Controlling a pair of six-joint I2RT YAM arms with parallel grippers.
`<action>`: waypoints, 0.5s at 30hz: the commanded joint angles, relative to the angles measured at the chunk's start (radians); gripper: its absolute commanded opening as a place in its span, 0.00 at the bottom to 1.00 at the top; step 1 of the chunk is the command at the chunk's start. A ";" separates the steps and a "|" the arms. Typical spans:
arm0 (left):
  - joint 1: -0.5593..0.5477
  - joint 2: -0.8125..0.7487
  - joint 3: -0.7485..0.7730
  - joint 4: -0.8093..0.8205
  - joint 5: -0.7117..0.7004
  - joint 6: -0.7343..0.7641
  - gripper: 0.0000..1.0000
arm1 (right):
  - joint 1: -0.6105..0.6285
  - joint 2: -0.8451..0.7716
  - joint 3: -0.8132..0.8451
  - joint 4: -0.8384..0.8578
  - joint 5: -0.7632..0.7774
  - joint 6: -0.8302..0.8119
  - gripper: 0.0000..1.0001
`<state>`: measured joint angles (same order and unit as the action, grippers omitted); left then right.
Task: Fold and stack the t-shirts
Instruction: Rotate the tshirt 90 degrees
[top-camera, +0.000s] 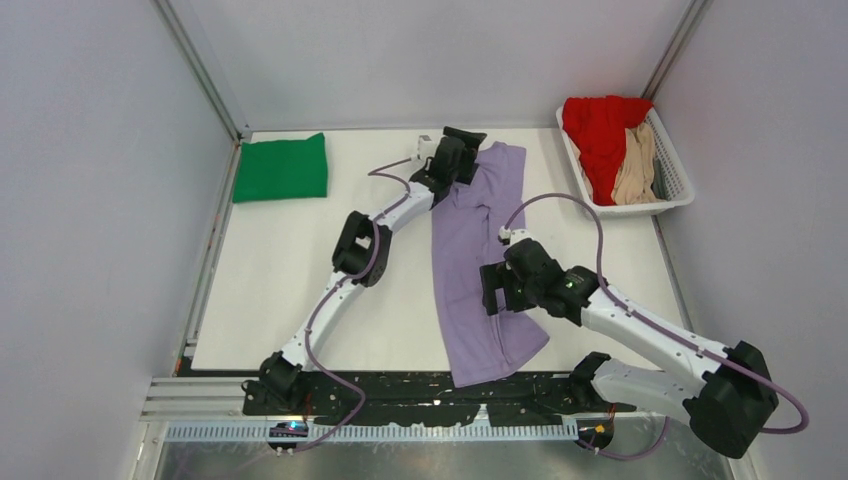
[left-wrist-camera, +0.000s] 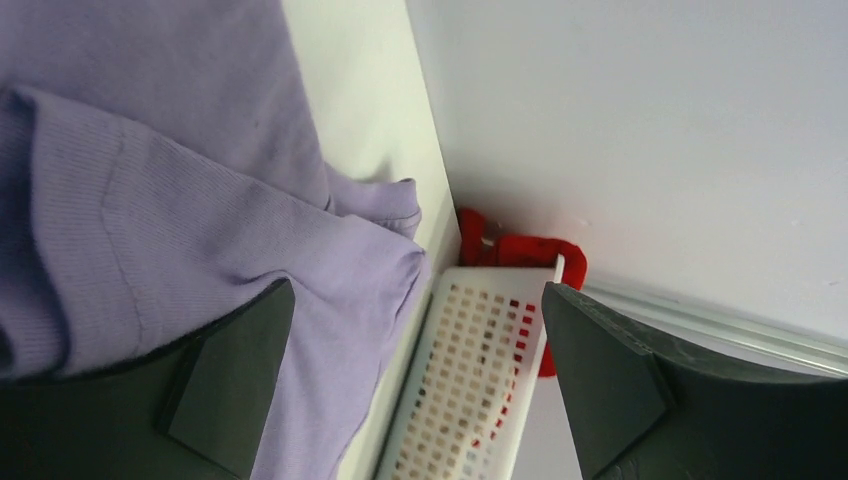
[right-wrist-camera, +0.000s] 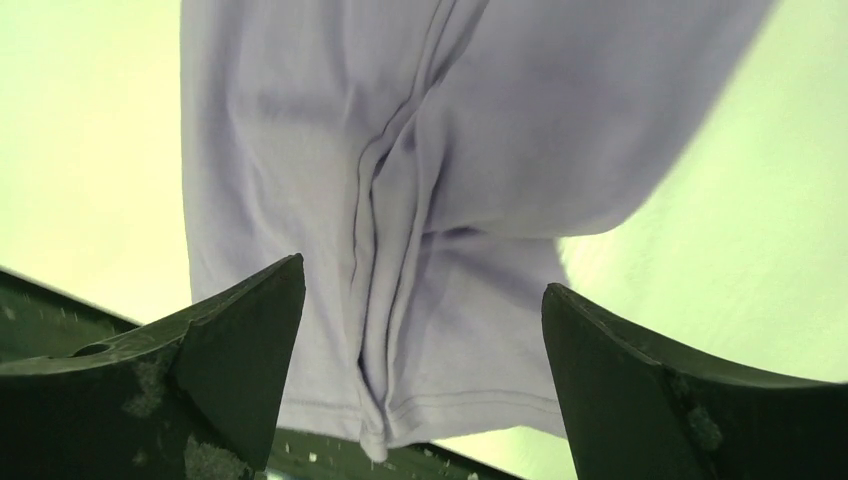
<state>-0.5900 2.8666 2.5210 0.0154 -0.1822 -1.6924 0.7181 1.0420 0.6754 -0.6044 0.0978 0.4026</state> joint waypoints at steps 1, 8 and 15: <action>0.020 -0.046 0.024 0.086 -0.205 0.176 1.00 | -0.006 -0.090 0.030 0.042 0.267 0.089 0.95; 0.077 -0.124 0.059 0.184 -0.047 0.299 1.00 | -0.073 -0.154 -0.017 0.119 0.230 0.132 0.95; 0.094 -0.648 -0.377 0.285 0.509 0.573 1.00 | -0.221 0.080 0.116 0.230 -0.043 0.021 0.95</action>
<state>-0.4961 2.6492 2.3497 0.1230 -0.0204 -1.3174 0.5575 0.9672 0.6804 -0.4866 0.2104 0.4782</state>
